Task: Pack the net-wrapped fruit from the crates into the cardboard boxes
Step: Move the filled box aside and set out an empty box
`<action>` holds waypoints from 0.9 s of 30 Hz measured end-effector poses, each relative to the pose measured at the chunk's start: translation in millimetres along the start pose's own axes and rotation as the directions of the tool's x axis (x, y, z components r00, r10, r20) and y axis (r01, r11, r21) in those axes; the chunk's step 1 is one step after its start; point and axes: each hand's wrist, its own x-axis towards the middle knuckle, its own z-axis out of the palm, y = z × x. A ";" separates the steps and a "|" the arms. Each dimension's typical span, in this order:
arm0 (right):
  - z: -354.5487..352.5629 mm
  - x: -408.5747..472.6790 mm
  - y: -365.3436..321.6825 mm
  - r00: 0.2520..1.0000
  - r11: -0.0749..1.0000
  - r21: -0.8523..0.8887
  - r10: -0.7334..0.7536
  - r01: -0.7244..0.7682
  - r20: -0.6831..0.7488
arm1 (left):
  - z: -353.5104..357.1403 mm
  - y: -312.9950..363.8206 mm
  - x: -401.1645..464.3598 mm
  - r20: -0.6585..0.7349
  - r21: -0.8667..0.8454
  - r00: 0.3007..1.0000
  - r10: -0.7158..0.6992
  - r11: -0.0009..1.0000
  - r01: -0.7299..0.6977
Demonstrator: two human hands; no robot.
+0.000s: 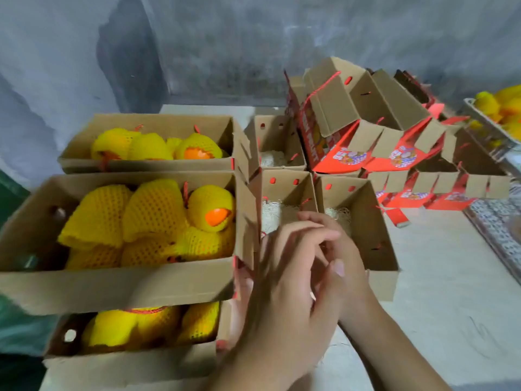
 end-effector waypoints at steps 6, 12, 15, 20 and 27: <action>-82.8 -21.6 61.7 0.981 0.964 -0.255 0.030 -0.079 -0.189 | 100.9 -10.5 15.1 0.269 -0.319 0.947 -0.175 0.912 0.259; -158.1 -22.7 159.6 0.940 0.762 -0.637 0.293 -0.118 0.176 | 208.6 -48.1 10.2 0.493 0.503 0.788 -0.369 0.860 0.089; -189.9 -22.6 196.3 0.939 0.772 -0.635 0.191 0.036 0.286 | 244.9 -29.3 10.7 0.441 0.596 0.803 -0.402 0.799 0.073; -287.1 -0.4 235.0 0.970 0.789 -0.615 0.131 0.023 0.205 | 314.1 32.4 19.2 0.460 0.318 0.831 -0.313 0.932 0.175; -445.9 33.2 276.0 0.989 0.814 -0.564 0.137 -0.140 -0.048 | 360.9 53.7 23.6 0.338 0.054 0.869 -0.361 0.929 0.365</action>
